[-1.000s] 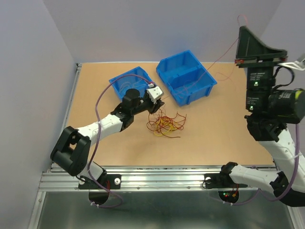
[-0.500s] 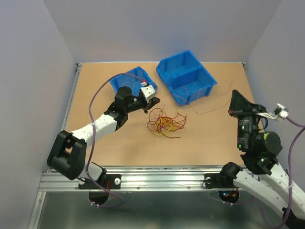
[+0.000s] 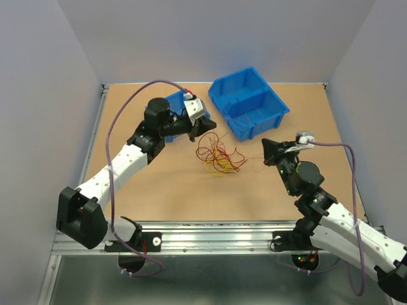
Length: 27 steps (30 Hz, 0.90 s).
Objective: Untangle the cables
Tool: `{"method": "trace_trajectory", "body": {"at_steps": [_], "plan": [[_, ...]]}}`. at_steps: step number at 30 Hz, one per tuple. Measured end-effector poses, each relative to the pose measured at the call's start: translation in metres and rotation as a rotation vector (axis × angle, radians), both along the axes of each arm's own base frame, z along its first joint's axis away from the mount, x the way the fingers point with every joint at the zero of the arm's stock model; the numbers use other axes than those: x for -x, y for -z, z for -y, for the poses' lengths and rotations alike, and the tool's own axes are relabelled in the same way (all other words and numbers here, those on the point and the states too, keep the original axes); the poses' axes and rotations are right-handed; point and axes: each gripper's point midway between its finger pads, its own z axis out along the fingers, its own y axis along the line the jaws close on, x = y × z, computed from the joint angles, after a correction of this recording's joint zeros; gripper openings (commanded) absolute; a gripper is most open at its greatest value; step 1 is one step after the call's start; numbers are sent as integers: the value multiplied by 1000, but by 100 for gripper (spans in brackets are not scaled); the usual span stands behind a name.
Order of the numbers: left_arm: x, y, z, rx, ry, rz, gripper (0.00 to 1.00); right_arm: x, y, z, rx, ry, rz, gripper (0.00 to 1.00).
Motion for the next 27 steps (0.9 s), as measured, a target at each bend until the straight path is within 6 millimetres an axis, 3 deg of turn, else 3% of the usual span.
{"method": "trace_trajectory", "body": {"at_steps": [3, 6, 8, 9, 11, 12, 18, 21, 27], "plan": [[13, -54, 4, 35, 73, 19, 0, -2, 25, -35, 109, -152, -46, 1], [36, -122, 9, 102, 180, 94, 0, 5, 32, -61, 156, -297, -37, 0], [54, -148, 12, 135, 252, 130, 0, 14, 28, -77, 166, -399, -3, 0], [62, -150, 14, 138, 279, 133, 0, 18, 25, -83, 168, -438, 15, 1], [75, -139, 21, 129, 326, 115, 0, 24, 22, -92, 172, -499, 41, 1], [81, -124, 26, 111, 348, 90, 0, 26, 20, -95, 173, -519, 51, 0], [94, -7, 40, -30, 354, -119, 0, 37, 7, -108, 159, -605, 123, 1], [90, 6, 42, -46, 345, -144, 0, 39, 4, -112, 155, -629, 144, 0], [85, -5, 43, -7, 328, -79, 0, 36, 18, -122, 174, -666, 113, 1]]}}
